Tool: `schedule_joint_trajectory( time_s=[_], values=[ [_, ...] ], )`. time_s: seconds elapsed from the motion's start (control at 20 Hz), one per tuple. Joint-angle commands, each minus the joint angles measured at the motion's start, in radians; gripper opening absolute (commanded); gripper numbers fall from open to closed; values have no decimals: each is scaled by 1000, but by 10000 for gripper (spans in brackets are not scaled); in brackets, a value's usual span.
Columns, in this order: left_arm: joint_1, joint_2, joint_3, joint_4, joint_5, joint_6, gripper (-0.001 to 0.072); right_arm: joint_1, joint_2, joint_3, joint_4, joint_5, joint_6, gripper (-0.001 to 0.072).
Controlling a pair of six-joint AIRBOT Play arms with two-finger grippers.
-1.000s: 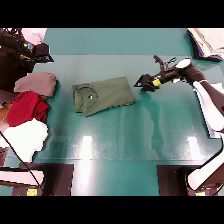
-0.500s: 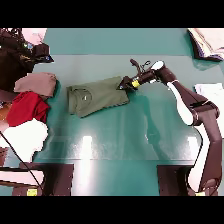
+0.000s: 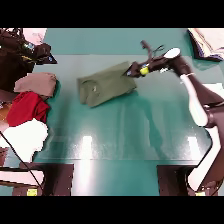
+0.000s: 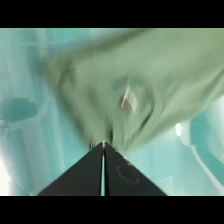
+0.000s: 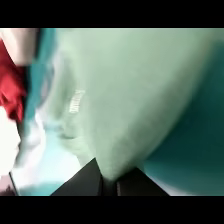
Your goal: Fold the shirts.
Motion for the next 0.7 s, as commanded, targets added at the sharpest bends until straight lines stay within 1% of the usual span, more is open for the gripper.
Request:
schedule_joint_trajectory(
  time_s=[0.0, 0.1, 0.2, 0.35, 0.5, 0.6, 0.65],
  values=[
    [0, 1, 0, -35, -19, 5, 23, -132, 163, -79, -99, -26, 40, 13],
    [0, 1, 0, -35, -19, 5, 23, -239, 286, -200, -208, -57, 89, 12],
    [0, 1, 0, -36, -19, 5, 23, -370, 397, -323, -255, -101, 110, 12],
    [0, 1, 0, -38, -16, 4, 23, -563, 518, -460, -253, -198, 142, 13],
    [-15, 1, 0, -38, -3, -2, 23, -722, 631, -583, -251, -367, 169, 13],
    [-46, 1, 0, -37, 24, -1, 23, -787, 677, -636, -251, -451, 171, 13],
    [-67, 1, 0, -37, 44, -1, 23, -812, 688, -645, -251, -469, 171, 13]
  ],
)
